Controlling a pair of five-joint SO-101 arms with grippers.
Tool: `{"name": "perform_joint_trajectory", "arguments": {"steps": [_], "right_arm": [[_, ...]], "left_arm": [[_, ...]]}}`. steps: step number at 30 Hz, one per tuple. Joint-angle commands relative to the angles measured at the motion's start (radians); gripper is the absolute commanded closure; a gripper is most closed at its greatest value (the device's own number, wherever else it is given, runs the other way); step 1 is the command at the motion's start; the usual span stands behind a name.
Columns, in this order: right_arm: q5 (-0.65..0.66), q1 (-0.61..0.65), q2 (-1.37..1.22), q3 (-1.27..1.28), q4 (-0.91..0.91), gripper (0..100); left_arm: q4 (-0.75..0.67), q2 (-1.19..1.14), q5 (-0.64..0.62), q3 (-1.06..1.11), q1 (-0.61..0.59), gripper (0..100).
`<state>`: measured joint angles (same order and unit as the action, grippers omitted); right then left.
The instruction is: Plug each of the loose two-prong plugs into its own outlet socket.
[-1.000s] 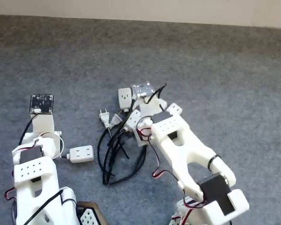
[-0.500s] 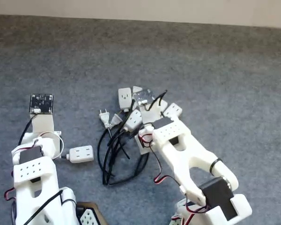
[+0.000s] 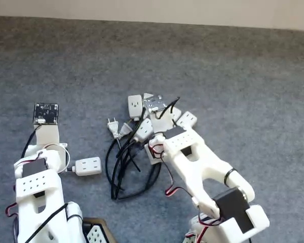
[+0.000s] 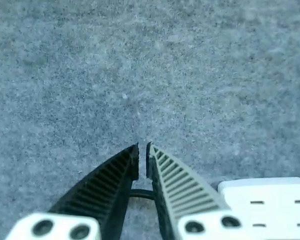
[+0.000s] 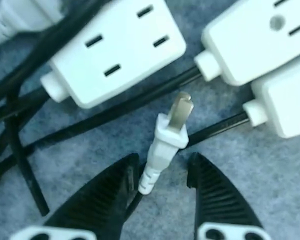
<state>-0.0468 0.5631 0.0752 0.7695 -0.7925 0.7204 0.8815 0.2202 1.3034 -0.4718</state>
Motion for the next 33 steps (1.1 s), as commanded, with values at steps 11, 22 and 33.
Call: {"name": "perform_joint_trajectory", "arguments": {"steps": [11,22,33], "right_arm": [[-0.002,-0.019,0.041,-0.097,-0.140,99.3],[0.201,0.018,0.515,-0.087,-0.317,99.3],[0.238,0.268,0.496,0.160,0.068,99.3]], "left_arm": [[-0.132,0.004,-0.008,0.047,0.013,95],[0.236,0.002,0.100,-0.236,0.067,94],[0.709,0.008,0.150,-0.811,0.325,80]]}}
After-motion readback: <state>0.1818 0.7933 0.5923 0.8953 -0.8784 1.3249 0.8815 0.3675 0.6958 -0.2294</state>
